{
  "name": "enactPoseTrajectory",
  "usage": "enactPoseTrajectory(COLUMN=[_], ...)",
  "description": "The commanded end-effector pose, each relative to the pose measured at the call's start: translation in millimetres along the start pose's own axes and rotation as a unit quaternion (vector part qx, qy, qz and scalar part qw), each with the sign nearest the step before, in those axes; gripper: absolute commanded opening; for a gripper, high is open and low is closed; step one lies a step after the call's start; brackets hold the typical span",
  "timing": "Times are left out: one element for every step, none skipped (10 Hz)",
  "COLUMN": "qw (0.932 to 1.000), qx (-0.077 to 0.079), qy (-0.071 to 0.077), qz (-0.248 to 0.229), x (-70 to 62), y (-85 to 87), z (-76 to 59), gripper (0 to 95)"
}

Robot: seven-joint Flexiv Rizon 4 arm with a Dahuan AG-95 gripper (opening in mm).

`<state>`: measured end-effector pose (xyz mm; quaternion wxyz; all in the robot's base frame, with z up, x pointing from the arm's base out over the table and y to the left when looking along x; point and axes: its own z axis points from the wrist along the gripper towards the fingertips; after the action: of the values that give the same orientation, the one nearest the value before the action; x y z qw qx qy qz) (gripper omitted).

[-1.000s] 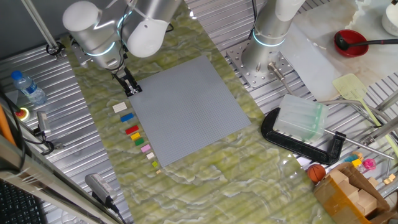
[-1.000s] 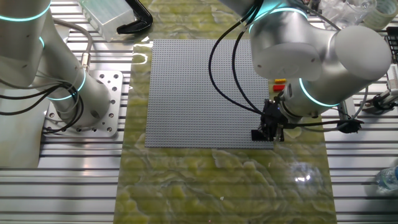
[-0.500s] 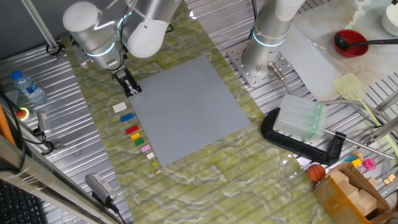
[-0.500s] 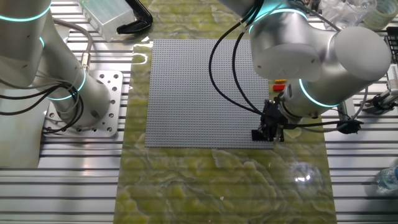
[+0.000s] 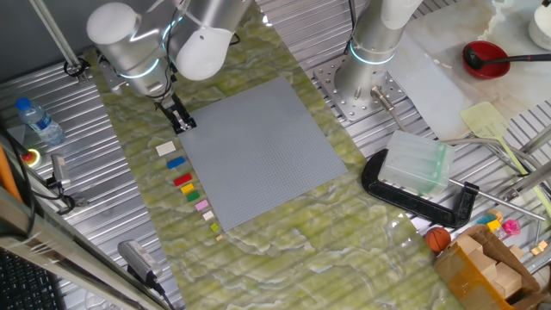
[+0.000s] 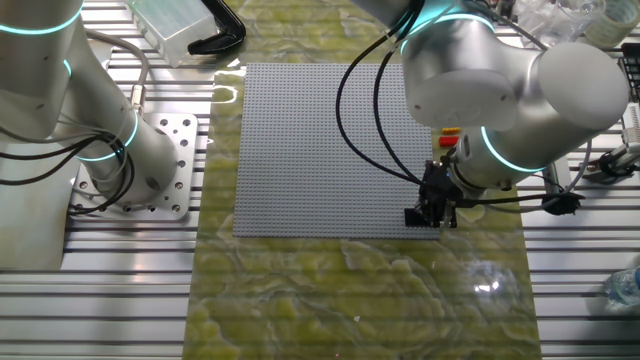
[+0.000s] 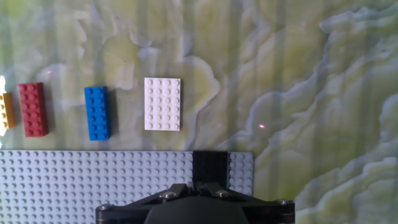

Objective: Build with small Lego blocks

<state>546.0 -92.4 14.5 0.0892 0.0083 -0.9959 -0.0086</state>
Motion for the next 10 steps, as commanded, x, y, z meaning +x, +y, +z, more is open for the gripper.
enactPoseTrajectory(qw=[1.0000, 1.0000, 1.0000, 1.0000, 1.0000, 1.0000, 1.0000, 1.0000, 1.0000, 1.0000], qx=[0.000, 0.000, 0.000, 0.001, 0.001, 0.001, 0.000, 0.000, 0.000, -0.001], qy=[0.000, 0.000, 0.001, 0.001, 0.001, 0.001, 0.001, 0.000, 0.000, -0.001], qz=[-0.002, -0.003, -0.004, -0.004, -0.004, -0.005, -0.006, -0.007, -0.007, -0.008], x=[0.6, 1.0, 1.7, 2.2, 2.8, 3.3, 4.6, 5.1, 5.6, 5.6], y=[-0.6, -0.6, -0.6, -0.7, -0.8, -1.0, -2.4, -2.7, -3.5, -3.6], z=[0.1, 0.3, 0.7, 1.1, 1.3, 1.3, 0.1, -0.8, -1.3, -1.2], gripper=[0.0, 0.0, 0.0, 0.0, 0.0, 0.0, 0.0, 0.0, 0.0, 0.0])
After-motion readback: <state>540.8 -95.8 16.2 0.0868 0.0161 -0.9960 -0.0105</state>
